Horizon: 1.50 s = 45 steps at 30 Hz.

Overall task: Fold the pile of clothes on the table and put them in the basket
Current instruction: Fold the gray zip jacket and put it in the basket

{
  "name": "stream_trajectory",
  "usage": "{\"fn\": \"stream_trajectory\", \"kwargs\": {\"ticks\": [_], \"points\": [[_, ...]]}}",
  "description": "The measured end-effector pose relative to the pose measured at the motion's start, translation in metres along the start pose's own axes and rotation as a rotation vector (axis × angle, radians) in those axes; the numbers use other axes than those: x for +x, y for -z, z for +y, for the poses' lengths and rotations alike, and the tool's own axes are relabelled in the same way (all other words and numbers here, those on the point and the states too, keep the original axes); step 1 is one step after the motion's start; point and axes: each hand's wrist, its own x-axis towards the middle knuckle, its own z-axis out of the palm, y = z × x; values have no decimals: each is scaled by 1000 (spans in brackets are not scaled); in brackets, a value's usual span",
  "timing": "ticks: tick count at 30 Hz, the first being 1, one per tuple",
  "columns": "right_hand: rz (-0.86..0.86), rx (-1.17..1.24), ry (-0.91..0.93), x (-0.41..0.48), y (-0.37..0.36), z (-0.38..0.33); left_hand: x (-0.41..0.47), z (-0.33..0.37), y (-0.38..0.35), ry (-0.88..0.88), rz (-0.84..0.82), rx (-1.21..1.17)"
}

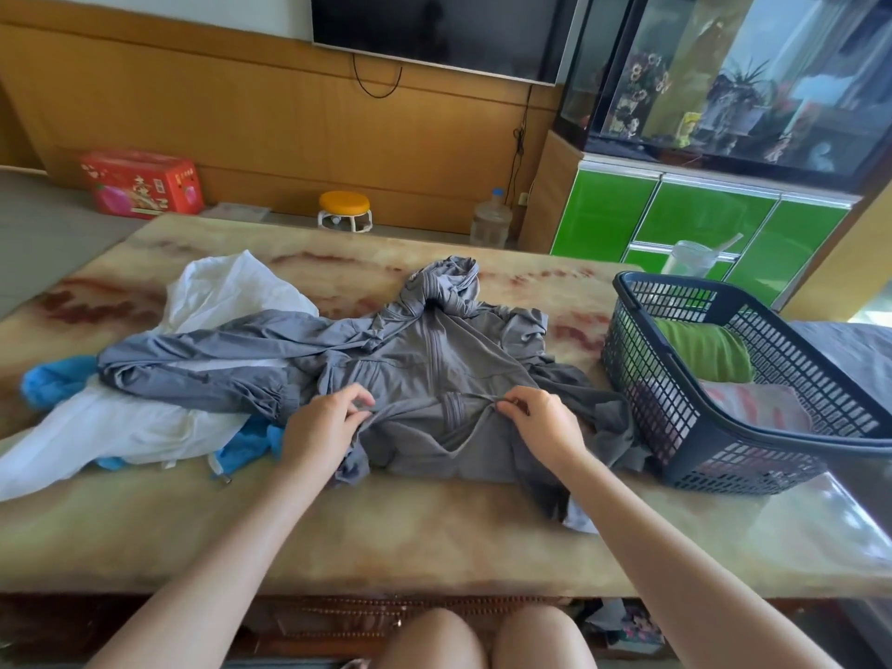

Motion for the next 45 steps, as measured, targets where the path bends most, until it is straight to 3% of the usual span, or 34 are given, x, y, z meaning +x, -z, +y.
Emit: {"fn": "stream_trajectory", "kwargs": {"ticks": [3,8,14,16,19,24,28,32,37,40,42,45], "points": [[-84,-74,7,17,-8,5,17,-6,-3,23,-77,58],[-187,-65,70,0,-9,21,2,-21,-13,-48,-49,-180],[-377,-244,213,-36,7,40,-45,-27,-16,-82,-228,-295],[-434,-232,225,-47,9,43,-57,-22,-12,-99,-330,-248],[-479,-282,314,-64,4,49,-68,-13,-11,-167,-422,14],[-286,-192,231,-82,6,65,-77,-34,-18,-191,-76,-129],[-136,-290,188,-96,22,67,-84,-42,-7,-210,16,-132],[-156,-254,169,-104,42,63,-91,-43,23,-214,77,-45],[-269,-273,211,-113,73,42,-103,-29,70,-153,-49,-285],[-389,-141,173,-115,87,35,-114,-23,97,-113,-205,-416],[-444,-249,197,-116,88,36,-120,-24,101,-99,-289,-332],[-727,-359,112,-123,76,46,-130,-37,80,-49,-598,-125]]}}
